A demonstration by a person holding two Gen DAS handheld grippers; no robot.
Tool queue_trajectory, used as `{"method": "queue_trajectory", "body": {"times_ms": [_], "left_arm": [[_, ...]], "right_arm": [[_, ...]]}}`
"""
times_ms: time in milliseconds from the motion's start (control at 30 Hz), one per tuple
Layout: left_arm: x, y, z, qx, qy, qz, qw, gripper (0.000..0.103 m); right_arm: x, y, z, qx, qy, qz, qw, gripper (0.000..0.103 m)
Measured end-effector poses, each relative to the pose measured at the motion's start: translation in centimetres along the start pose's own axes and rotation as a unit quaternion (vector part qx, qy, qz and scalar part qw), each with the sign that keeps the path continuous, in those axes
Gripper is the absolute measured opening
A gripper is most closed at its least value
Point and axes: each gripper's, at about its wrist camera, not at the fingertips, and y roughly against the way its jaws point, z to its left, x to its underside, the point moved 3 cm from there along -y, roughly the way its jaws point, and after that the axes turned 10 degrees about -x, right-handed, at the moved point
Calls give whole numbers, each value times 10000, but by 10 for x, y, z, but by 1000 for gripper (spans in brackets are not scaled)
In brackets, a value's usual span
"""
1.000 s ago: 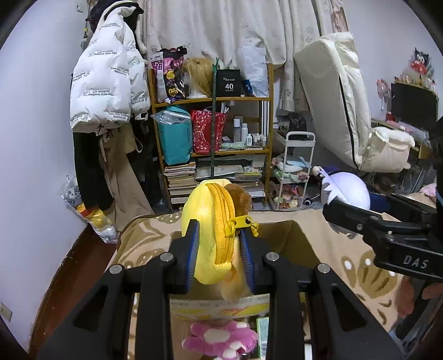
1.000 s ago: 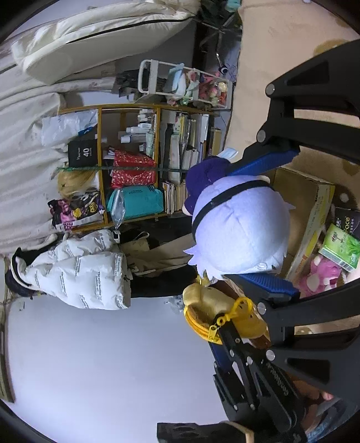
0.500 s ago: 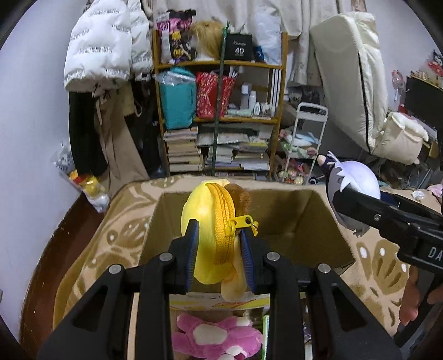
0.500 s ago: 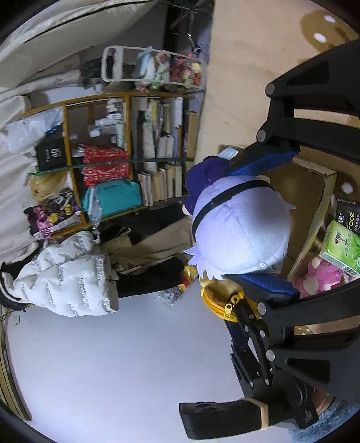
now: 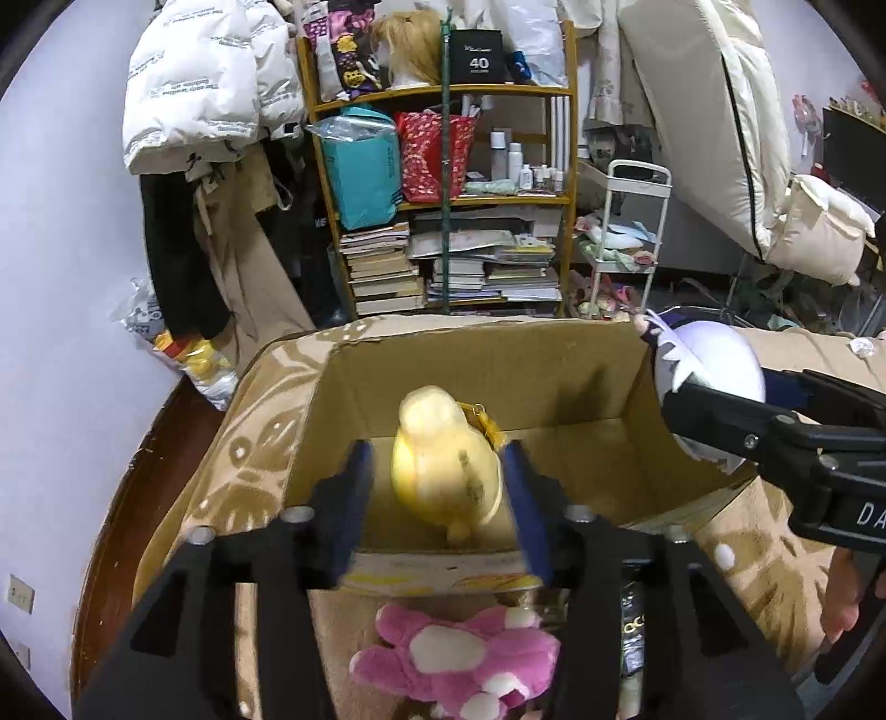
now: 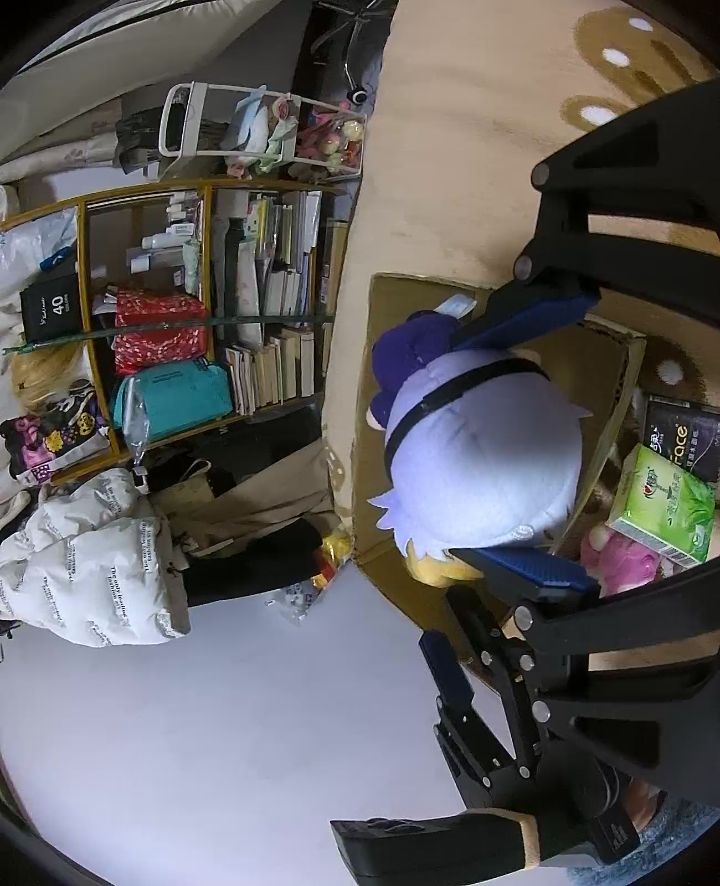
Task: Organize soft objects
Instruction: 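Open the left gripper over the box while the right gripper releases the doll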
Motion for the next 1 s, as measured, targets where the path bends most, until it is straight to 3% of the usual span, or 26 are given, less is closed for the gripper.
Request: {"method": "queue_trajectory", "body": {"times_ms": [200,467,600,667,1000], "left_arm": [[3,8,14,-126,143,59,9998,65],[6,24,22,-181,256,87,9995,84],[9,32,24,-230,289,77,9993,88],[11,38,25,-423,240,78,9988,91],[25,70,34,-446,188,484,9977,91]], "right_arm": [[2,-3,-2,77,25,151,9999,72],[2,5,0,92,5,66,9999,91],[2,14,4,144,-32,-7,9999,96],[3,20,6,213,-20,-54,9998,101],[8,58,23,475,121,-229,9985,102]]}}
